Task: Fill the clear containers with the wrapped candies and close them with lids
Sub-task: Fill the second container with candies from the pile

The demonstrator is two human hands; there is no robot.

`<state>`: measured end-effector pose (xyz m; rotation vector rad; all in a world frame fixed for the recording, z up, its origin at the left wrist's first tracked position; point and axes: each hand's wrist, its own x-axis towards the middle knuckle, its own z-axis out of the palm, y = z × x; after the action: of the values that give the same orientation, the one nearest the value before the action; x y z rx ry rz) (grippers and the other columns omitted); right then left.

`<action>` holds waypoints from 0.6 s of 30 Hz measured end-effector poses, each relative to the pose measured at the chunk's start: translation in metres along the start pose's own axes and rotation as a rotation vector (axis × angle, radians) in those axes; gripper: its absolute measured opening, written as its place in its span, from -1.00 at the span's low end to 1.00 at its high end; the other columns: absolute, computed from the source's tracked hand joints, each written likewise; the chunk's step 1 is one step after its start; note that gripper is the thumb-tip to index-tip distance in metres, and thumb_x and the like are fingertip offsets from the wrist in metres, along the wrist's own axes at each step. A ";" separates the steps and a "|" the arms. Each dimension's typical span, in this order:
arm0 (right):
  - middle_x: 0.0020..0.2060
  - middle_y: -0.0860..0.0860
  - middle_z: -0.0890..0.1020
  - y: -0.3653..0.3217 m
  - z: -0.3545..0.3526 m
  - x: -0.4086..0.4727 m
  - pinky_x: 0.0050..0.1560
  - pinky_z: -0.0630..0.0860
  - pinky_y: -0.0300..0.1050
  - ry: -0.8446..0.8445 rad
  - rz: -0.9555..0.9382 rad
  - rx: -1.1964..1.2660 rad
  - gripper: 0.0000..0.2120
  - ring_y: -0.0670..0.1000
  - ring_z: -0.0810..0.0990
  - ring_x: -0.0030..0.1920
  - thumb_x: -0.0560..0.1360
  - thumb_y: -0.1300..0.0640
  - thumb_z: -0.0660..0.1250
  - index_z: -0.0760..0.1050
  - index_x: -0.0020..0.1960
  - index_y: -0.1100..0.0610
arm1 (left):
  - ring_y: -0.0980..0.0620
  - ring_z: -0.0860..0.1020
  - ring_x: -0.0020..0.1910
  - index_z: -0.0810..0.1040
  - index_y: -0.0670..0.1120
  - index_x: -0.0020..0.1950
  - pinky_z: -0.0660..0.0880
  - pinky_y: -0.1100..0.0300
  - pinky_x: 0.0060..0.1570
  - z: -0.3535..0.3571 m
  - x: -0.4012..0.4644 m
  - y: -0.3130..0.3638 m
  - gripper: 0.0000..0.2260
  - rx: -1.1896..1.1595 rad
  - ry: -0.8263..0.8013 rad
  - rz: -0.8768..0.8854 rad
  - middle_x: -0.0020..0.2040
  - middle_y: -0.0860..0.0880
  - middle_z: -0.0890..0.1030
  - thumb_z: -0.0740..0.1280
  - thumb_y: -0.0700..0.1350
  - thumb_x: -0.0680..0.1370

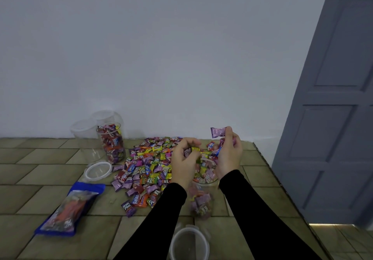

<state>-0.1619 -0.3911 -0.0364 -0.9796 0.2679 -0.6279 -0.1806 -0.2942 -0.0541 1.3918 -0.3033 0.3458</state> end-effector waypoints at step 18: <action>-0.48 0.04 0.43 -0.002 0.000 -0.002 -0.43 0.31 -0.13 -0.022 -0.010 0.009 -0.75 0.01 0.34 -0.52 0.57 0.00 0.28 0.42 -0.23 0.10 | 0.04 0.62 0.06 0.57 -0.04 0.17 0.44 0.07 0.11 -0.003 -0.001 -0.007 -0.57 -0.081 0.005 -0.090 0.01 -0.02 0.70 0.00 0.13 0.63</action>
<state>-0.1643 -0.3908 -0.0354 -0.9788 0.2408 -0.6264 -0.1784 -0.2925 -0.0613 1.3205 -0.2470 0.2597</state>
